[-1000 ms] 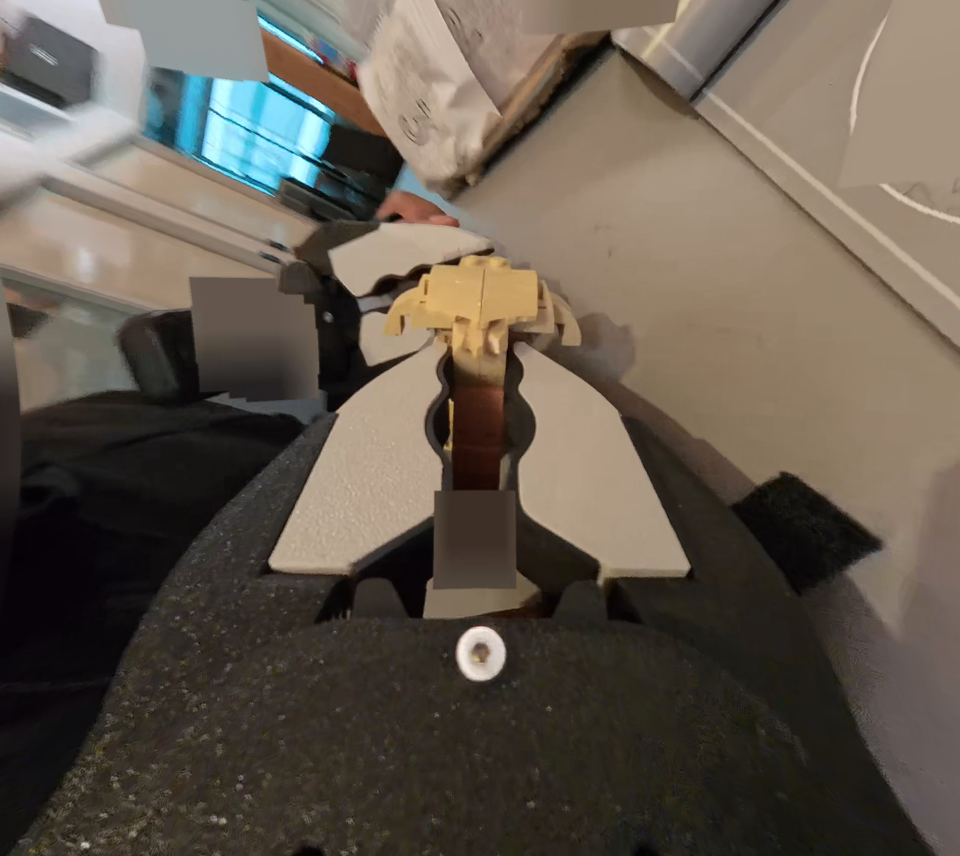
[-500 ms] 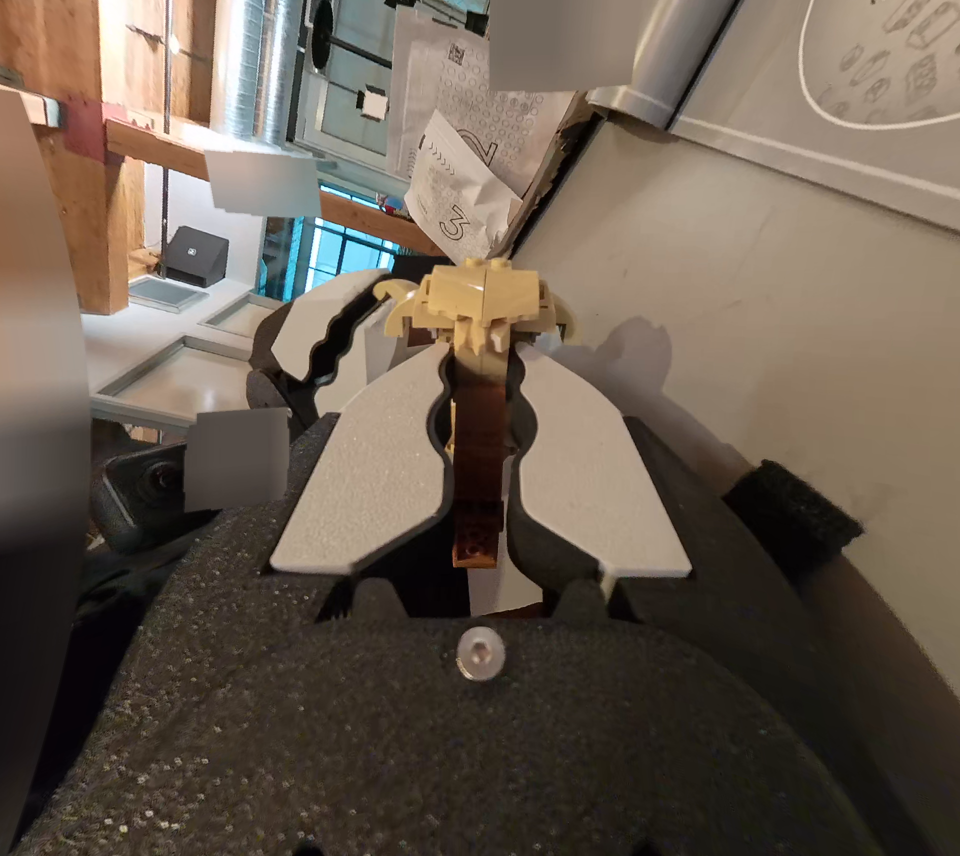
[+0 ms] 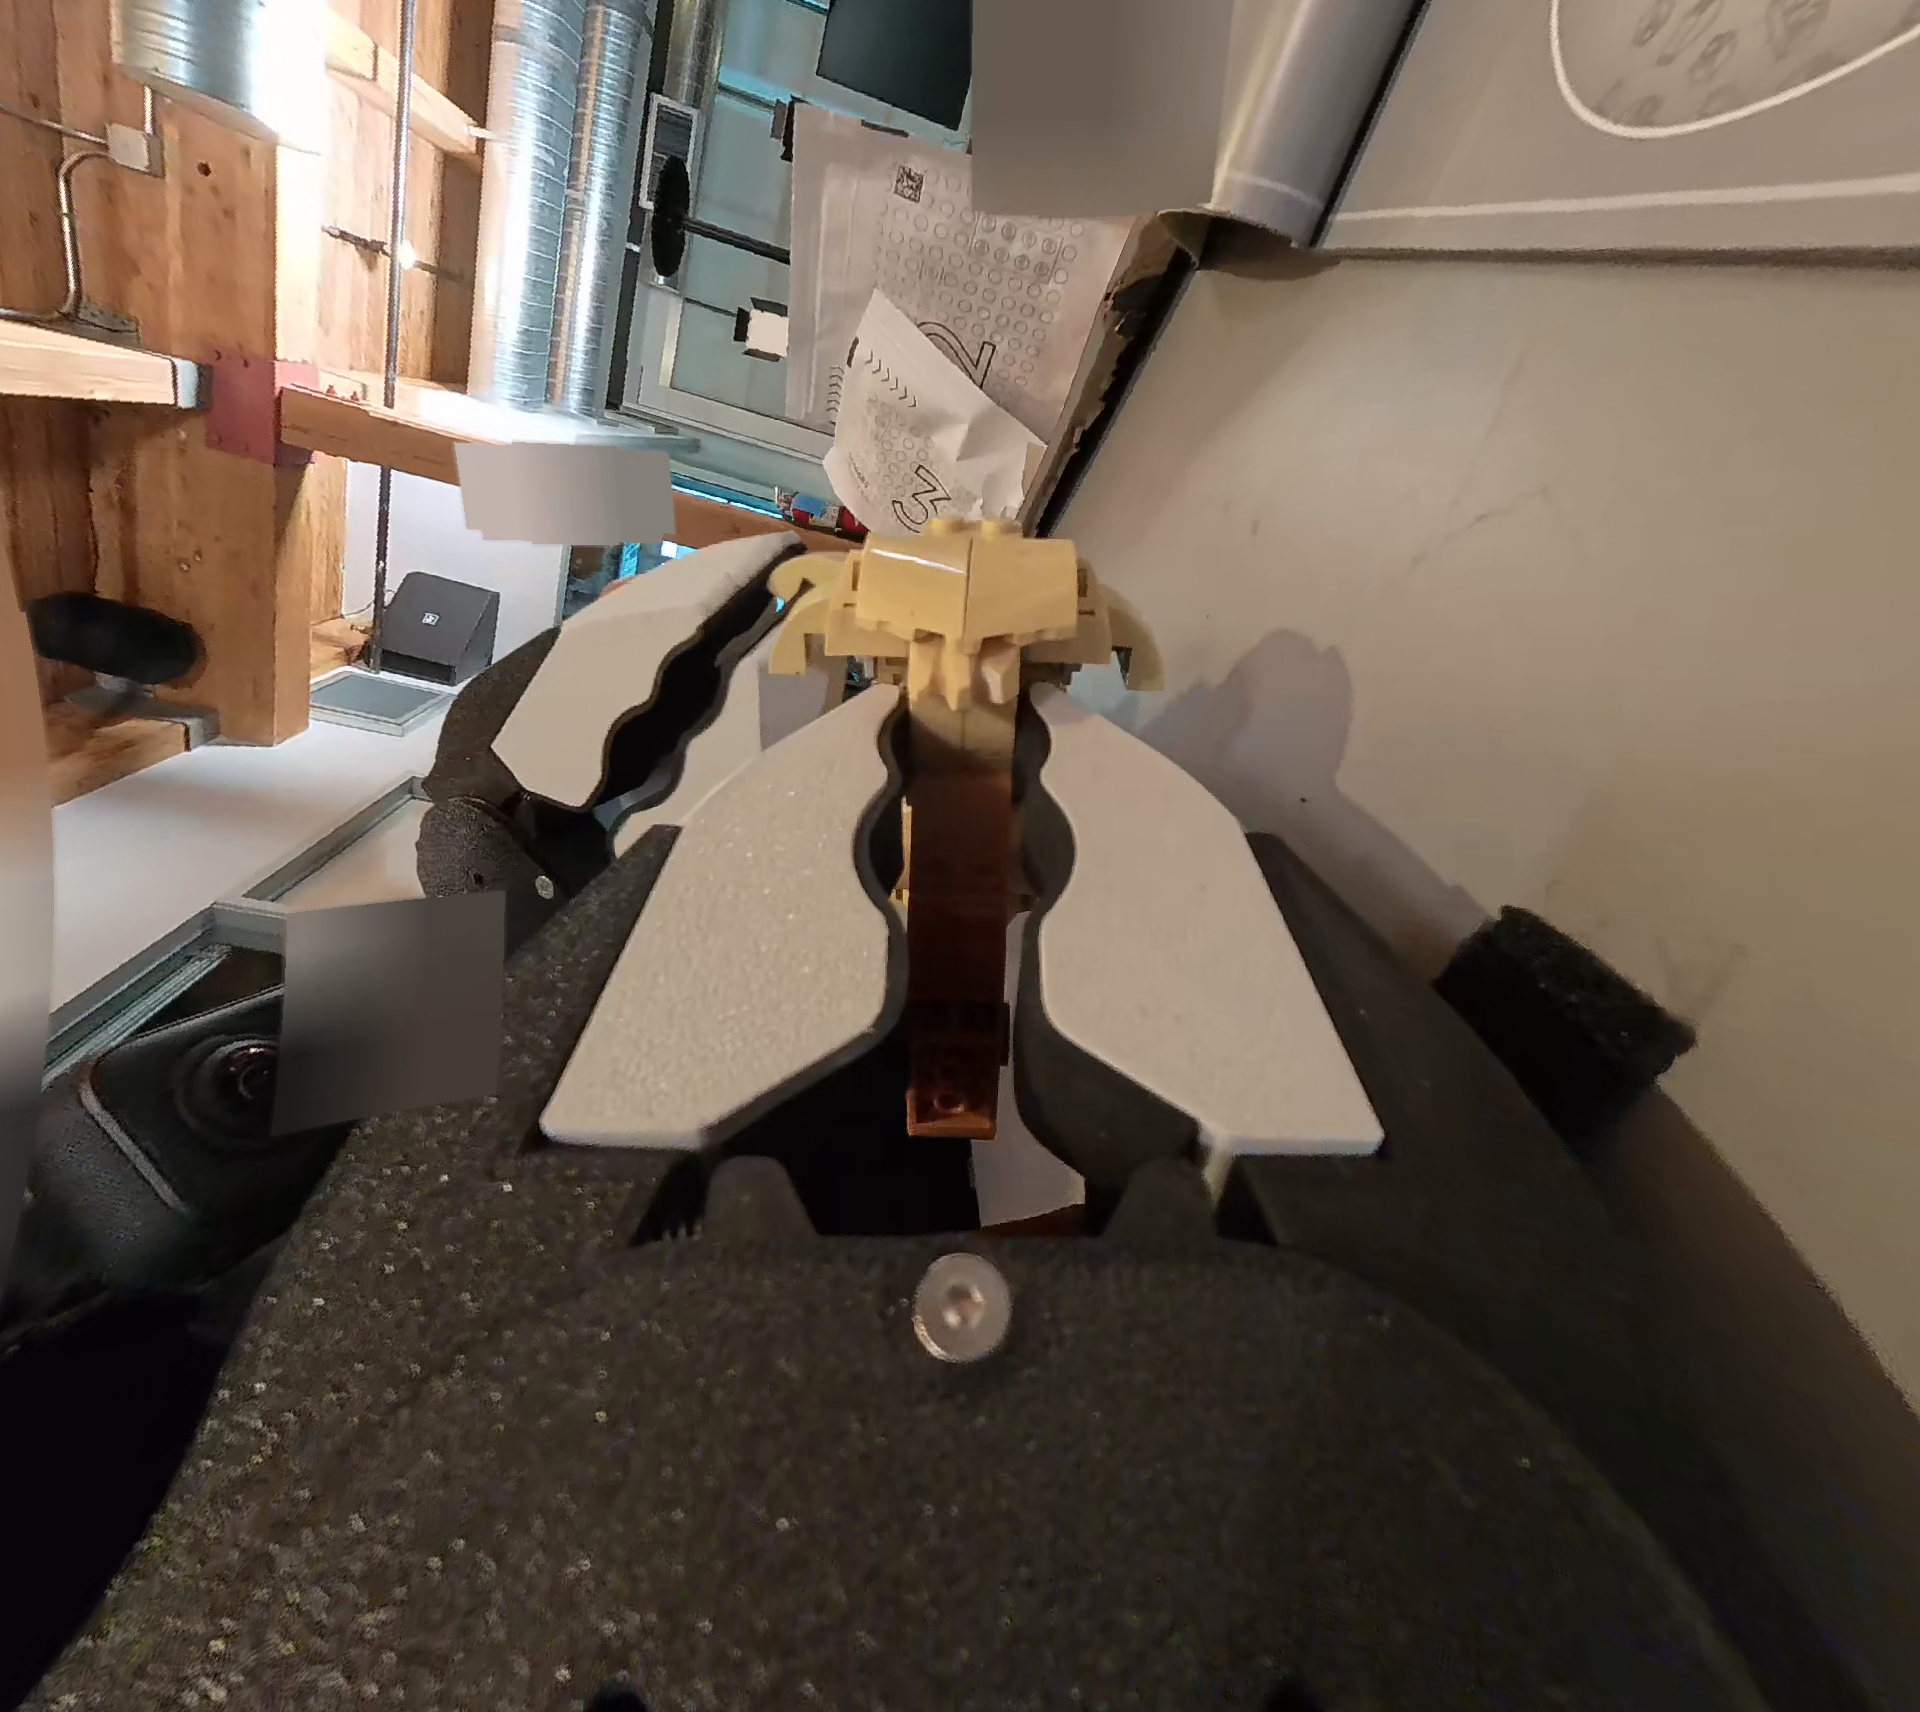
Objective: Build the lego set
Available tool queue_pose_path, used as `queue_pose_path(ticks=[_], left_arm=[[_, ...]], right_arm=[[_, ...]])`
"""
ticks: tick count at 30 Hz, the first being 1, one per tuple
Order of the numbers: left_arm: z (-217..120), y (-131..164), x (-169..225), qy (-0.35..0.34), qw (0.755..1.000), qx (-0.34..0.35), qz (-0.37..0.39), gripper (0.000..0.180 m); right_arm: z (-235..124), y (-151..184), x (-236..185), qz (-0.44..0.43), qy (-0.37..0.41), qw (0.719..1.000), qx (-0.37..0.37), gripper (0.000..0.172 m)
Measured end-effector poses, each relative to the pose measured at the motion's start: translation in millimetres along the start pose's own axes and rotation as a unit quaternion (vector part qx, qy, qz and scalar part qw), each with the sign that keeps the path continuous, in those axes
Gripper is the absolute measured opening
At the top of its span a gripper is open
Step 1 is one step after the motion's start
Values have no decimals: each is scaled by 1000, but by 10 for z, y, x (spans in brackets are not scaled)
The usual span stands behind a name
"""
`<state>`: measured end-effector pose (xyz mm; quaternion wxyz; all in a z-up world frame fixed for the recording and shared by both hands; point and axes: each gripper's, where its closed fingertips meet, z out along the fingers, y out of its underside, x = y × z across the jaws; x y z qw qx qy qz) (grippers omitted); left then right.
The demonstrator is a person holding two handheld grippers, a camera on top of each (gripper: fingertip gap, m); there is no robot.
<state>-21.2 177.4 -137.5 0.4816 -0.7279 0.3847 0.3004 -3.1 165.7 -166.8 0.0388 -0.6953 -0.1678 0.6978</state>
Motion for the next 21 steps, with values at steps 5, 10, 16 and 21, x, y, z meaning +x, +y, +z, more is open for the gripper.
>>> queue_pose_path(ticks=[5, 10, 16, 21], left_arm=[[21, -53, 49, 5, 1000, 2, 20, 6], [28, -66, 63, 13, 999, 5, 37, 7], [2, -85, 85, 21, 996, 14, 83, 7], [-33, -127, 95, 35, 994, 25, 96, 8]], right_arm=[[-25, -27, 15, 13, 0, 1000, 15, 18], [-36, -40, 21, 14, 1, 1000, 20, 18], [-40, -44, 13, 8, 1, 1000, 24, 18], [-46, -46, -24, -10, -4, 1000, 28, 18]])
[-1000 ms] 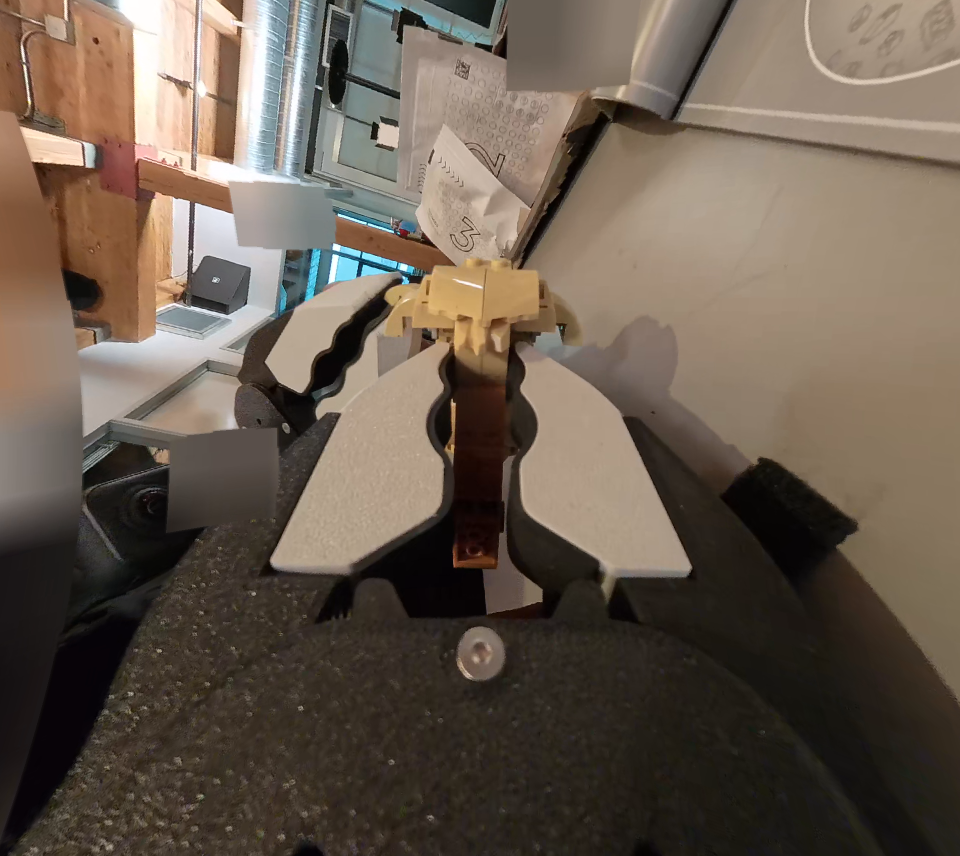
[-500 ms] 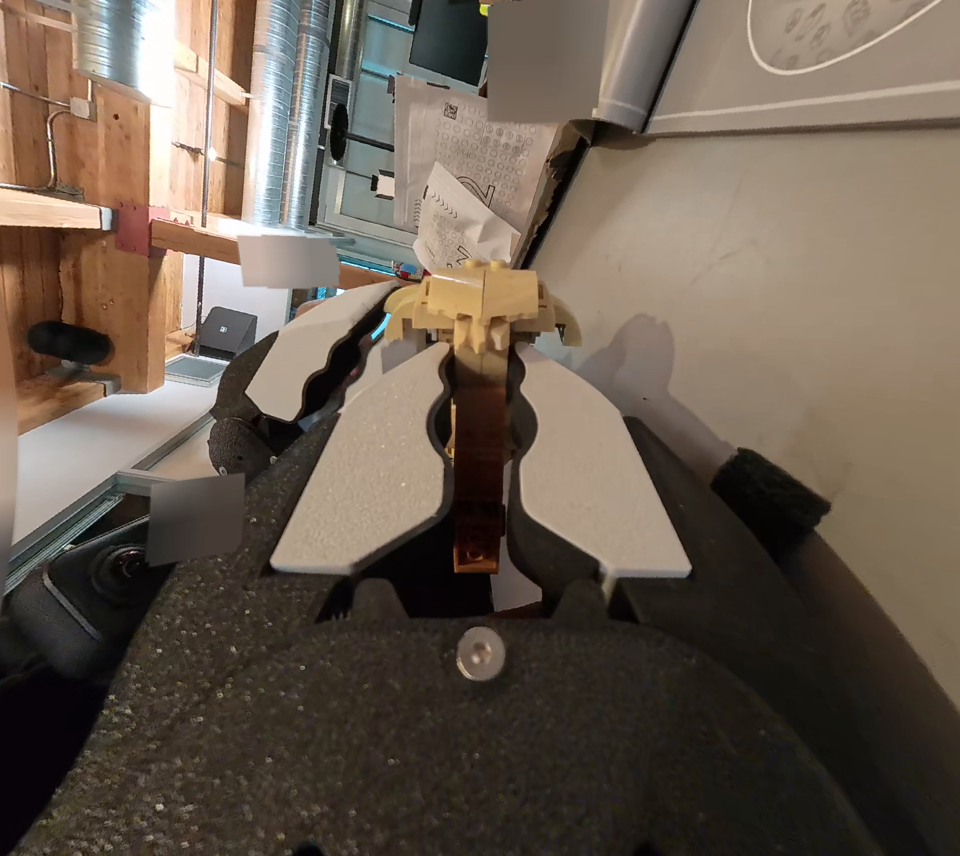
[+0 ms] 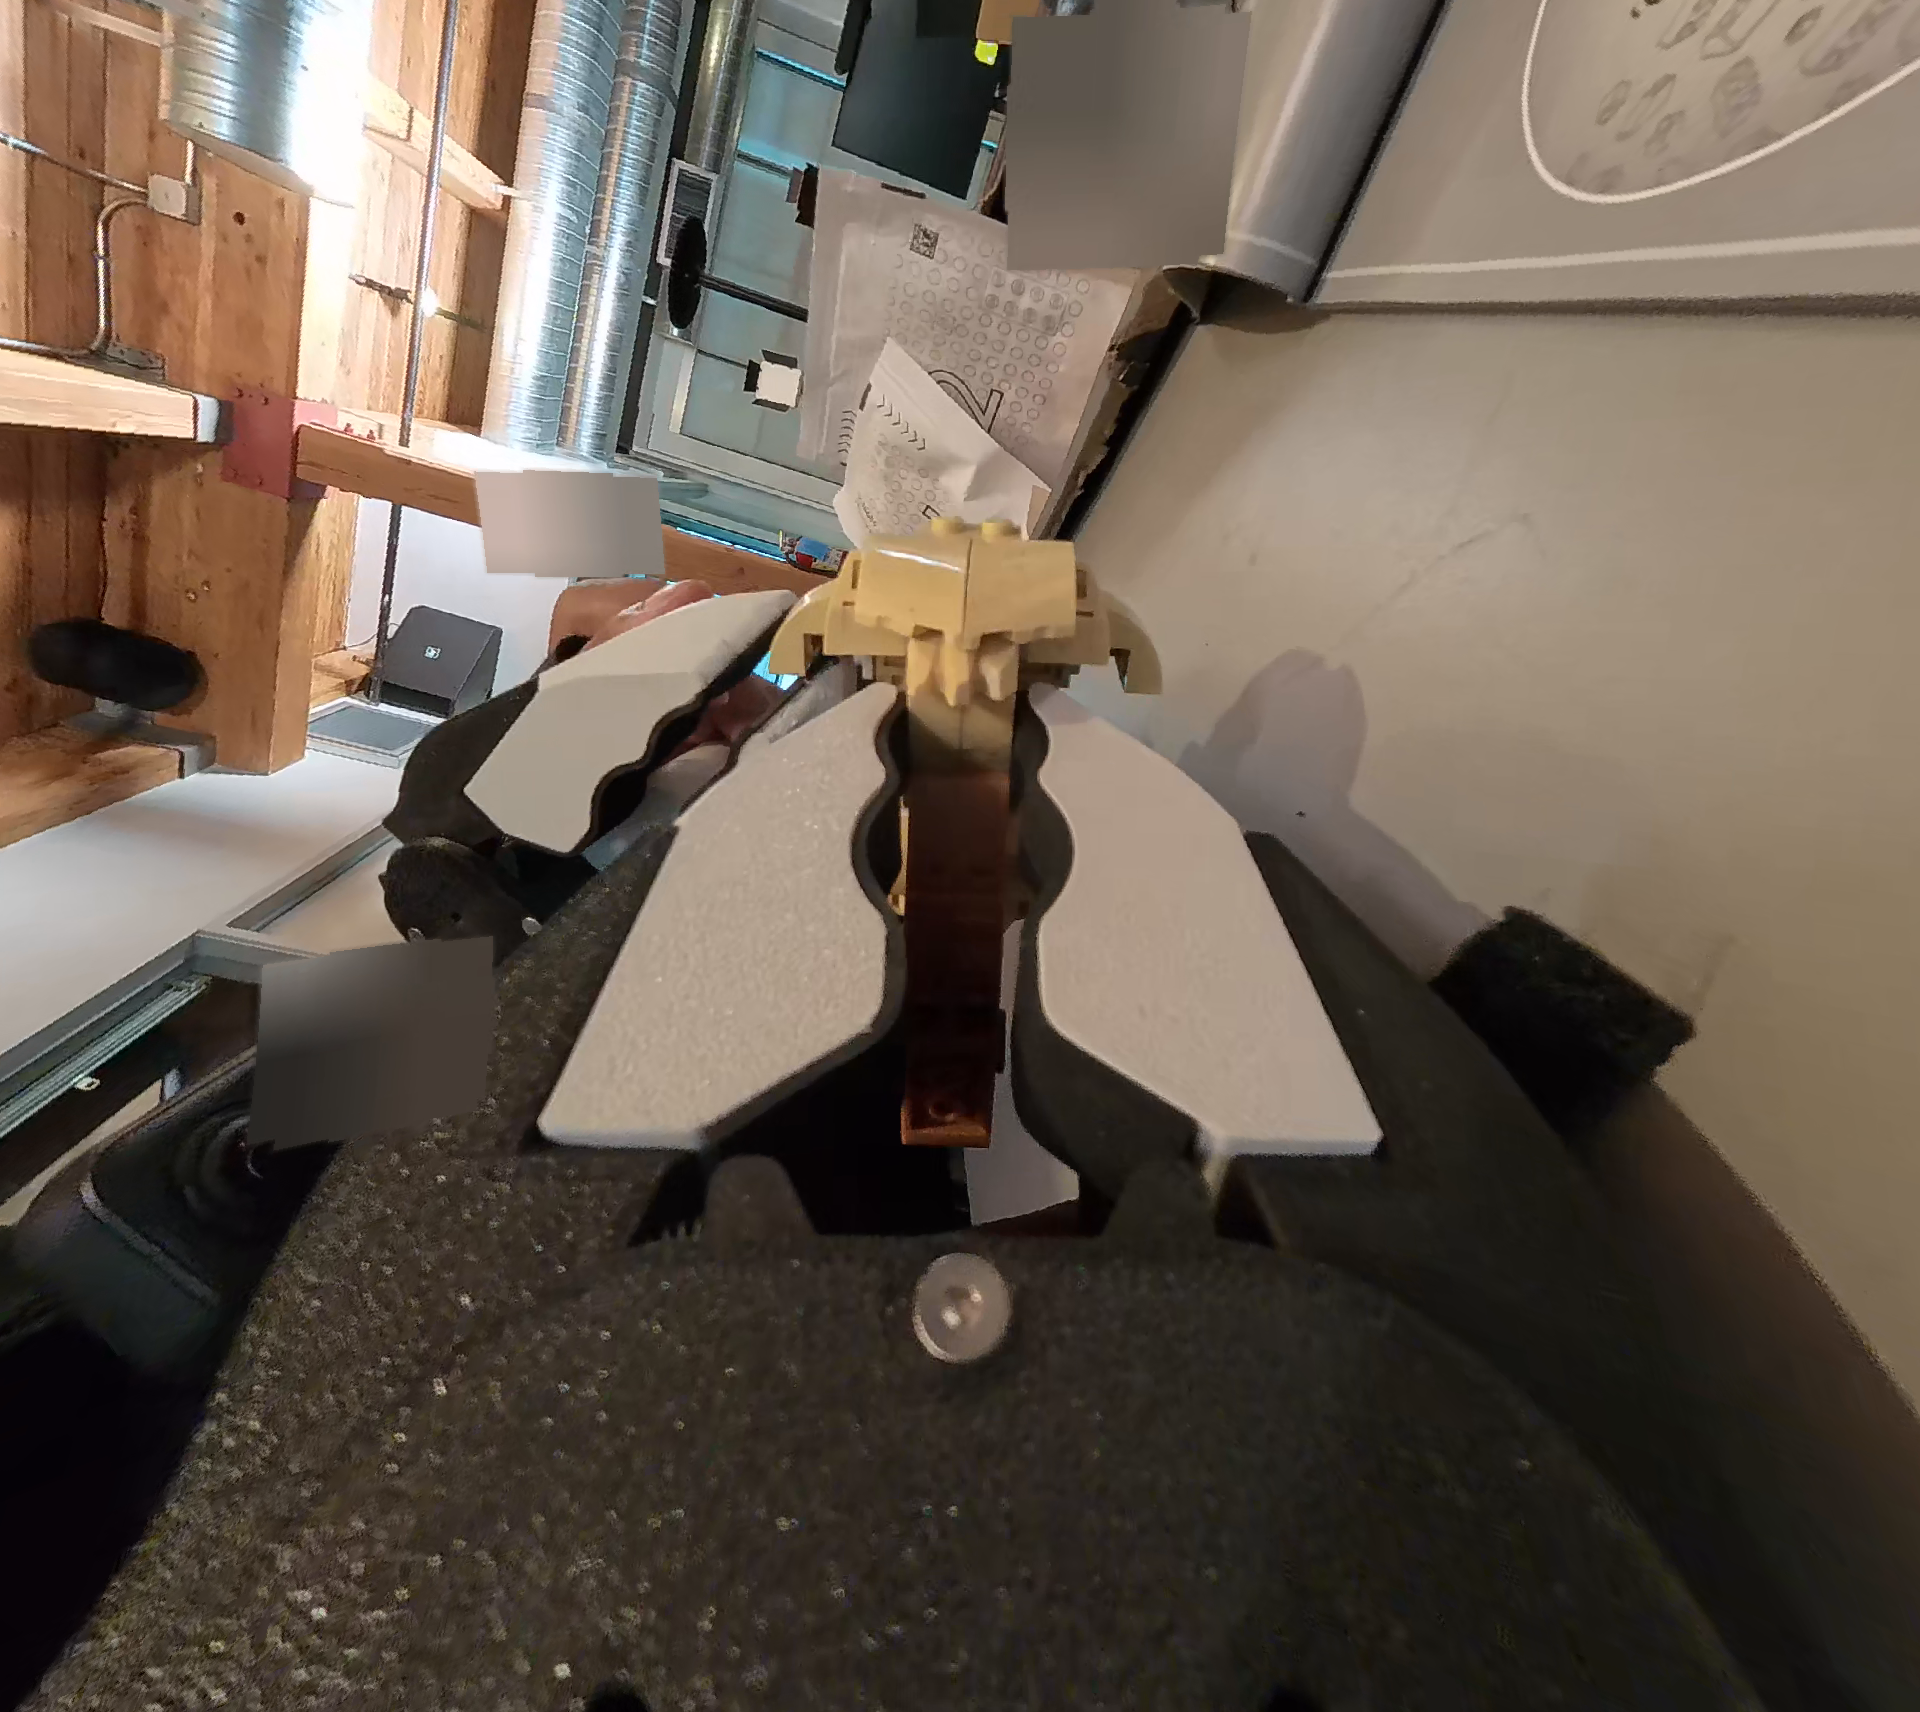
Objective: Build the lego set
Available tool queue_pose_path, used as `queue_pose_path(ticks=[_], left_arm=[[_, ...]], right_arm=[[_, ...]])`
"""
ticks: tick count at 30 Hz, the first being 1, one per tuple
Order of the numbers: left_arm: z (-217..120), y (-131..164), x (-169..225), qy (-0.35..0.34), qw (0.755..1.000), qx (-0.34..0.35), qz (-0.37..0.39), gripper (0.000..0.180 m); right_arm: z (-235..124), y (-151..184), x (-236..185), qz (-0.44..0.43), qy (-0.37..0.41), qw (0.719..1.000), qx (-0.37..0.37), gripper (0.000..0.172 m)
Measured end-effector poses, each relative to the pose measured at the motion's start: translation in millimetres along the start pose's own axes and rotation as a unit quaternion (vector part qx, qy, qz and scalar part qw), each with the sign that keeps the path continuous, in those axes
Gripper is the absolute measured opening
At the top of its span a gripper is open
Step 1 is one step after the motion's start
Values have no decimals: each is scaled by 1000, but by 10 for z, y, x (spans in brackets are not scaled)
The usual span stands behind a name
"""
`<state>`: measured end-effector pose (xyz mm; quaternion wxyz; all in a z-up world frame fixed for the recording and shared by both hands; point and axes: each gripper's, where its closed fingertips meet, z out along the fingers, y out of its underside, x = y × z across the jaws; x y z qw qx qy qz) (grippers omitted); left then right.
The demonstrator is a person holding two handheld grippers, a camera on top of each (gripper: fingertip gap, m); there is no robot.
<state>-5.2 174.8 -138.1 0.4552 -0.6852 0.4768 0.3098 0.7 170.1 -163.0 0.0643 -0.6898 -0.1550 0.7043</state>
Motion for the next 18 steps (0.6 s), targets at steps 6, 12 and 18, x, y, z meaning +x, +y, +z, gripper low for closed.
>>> queue_pose_path(ticks=[6, 12, 18], left_arm=[[-60, -11, -17, 23, 1000, 20, -4, 8], [-119, -7, -22, 41, 998, 38, -22, 8], [-167, -4, -22, 56, 997, 52, -34, 8]], right_arm=[[6, 26, -51, -27, -7, 1000, -10, 18], [17, 55, -89, -62, -5, 998, -24, 18], [19, 70, -118, -111, 5, 993, -34, 18]])
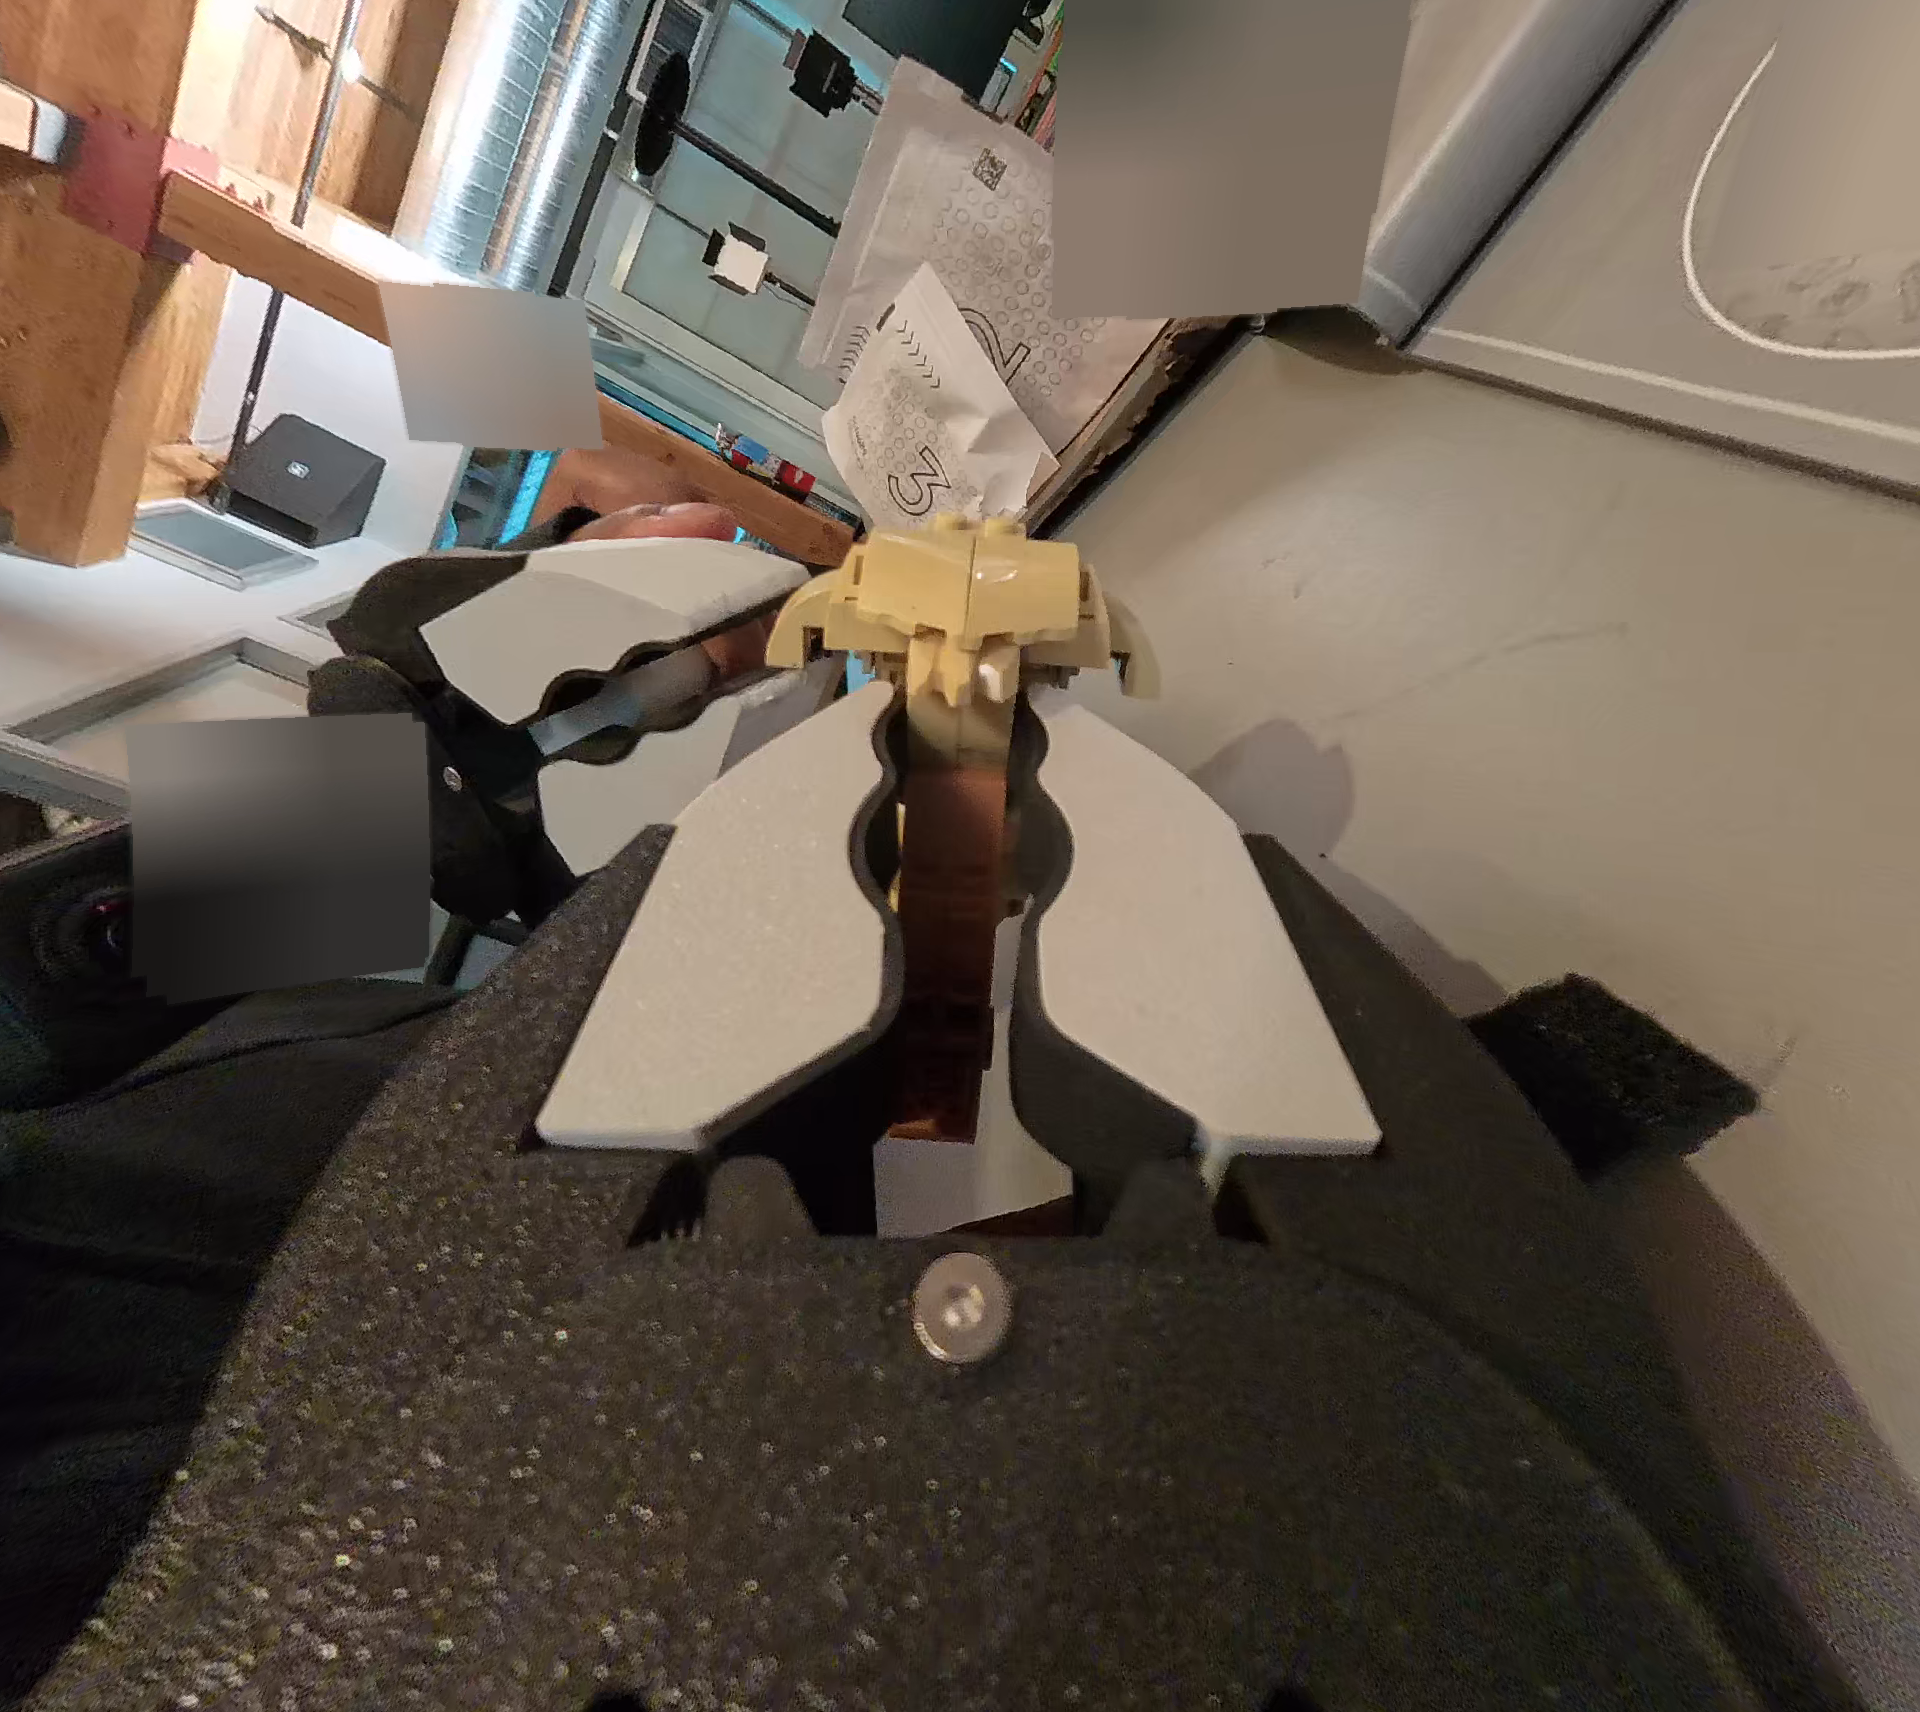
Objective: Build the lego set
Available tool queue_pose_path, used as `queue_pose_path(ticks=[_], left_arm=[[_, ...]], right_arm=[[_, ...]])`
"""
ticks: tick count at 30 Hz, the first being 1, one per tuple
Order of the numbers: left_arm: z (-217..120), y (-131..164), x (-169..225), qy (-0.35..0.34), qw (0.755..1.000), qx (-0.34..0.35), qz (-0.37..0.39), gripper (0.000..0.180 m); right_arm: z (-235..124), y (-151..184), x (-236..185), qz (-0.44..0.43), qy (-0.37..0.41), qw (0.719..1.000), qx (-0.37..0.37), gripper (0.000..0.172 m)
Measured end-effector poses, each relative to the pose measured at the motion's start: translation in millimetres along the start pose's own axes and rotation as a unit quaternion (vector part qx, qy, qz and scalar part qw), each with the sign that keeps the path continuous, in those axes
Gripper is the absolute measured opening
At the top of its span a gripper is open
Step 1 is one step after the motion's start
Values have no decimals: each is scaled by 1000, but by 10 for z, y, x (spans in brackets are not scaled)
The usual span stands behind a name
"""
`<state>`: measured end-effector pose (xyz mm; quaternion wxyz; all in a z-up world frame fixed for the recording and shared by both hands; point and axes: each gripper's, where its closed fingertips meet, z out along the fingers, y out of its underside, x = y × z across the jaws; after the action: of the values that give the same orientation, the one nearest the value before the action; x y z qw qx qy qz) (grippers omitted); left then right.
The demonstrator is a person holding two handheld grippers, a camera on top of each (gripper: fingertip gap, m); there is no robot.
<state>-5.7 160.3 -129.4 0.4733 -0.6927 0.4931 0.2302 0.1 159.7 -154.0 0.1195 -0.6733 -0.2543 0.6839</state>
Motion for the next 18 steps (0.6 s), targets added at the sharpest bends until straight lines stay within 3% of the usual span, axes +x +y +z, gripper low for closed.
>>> queue_pose_path(ticks=[18], left_arm=[[-124, 1, 99, 57, 997, 56, -23, 10]], right_arm=[[0, 84, -64, -136, 30, 990, -39, 18]])
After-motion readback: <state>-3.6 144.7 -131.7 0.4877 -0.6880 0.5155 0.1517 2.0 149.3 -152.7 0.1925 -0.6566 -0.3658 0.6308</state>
